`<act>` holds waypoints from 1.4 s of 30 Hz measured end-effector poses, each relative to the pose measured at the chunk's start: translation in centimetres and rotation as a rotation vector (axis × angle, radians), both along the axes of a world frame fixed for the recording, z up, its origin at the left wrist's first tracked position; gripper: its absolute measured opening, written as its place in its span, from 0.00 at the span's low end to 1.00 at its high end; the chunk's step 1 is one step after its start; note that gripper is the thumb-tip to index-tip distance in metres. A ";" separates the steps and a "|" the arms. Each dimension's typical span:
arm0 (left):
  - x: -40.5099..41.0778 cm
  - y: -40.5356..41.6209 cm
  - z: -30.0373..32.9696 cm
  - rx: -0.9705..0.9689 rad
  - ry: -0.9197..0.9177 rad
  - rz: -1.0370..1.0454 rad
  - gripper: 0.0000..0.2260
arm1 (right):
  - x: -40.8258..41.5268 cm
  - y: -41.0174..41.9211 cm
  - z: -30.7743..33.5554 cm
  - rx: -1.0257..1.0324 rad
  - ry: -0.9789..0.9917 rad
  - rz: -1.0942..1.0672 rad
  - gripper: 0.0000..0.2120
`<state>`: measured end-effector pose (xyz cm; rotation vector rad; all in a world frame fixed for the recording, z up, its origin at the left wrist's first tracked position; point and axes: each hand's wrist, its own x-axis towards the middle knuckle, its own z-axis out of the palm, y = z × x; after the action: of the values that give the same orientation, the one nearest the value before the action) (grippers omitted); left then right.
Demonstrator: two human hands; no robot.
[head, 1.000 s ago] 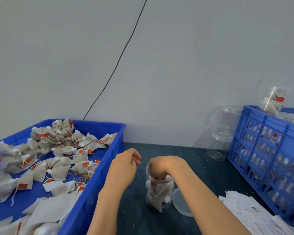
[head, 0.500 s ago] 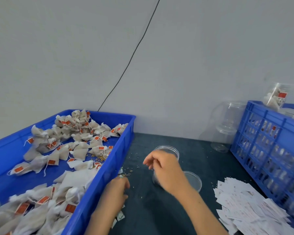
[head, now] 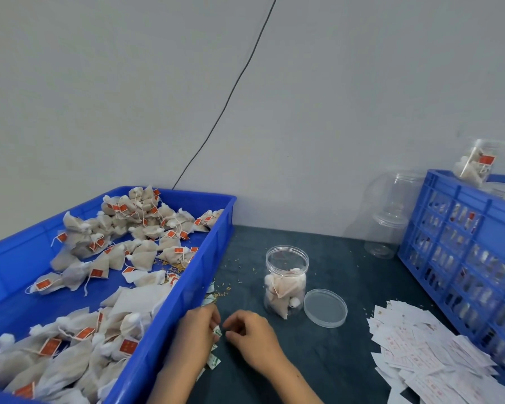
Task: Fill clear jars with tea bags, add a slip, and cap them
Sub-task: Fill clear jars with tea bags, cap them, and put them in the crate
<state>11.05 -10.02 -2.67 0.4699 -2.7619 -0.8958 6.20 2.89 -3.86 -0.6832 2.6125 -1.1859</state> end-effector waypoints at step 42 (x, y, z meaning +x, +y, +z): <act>-9.1 5.8 7.2 0.399 0.415 -0.126 0.08 | -8.3 21.6 10.0 0.031 0.189 -0.488 0.12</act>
<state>1.95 -4.21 4.48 0.1421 -2.2586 -1.4042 -2.14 24.47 6.11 -0.1529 3.0604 -1.2433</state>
